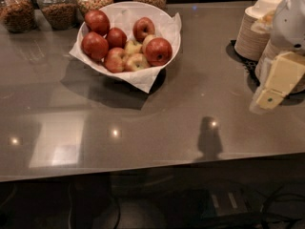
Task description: Pick apple from white bowl
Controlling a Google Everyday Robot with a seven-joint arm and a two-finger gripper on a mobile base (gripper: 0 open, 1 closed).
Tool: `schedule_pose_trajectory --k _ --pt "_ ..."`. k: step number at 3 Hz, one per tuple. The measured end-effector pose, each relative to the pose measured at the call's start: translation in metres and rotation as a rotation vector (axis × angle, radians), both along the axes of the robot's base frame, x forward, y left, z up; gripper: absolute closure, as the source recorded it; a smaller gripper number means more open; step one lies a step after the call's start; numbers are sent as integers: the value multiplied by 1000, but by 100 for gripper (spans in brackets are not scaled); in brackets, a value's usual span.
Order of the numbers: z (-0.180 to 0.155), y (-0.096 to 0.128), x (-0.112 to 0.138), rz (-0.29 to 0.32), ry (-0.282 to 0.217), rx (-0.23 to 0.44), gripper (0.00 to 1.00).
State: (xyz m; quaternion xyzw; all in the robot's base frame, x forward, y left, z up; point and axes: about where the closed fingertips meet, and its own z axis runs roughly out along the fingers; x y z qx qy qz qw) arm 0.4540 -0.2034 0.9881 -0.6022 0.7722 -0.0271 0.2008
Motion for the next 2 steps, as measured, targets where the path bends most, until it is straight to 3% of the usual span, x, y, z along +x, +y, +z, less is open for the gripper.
schedule_pose_trajectory --k 1,2 --pt "14 18 21 21 -67 66 0" --pt "27 39 60 33 -138 129 0"
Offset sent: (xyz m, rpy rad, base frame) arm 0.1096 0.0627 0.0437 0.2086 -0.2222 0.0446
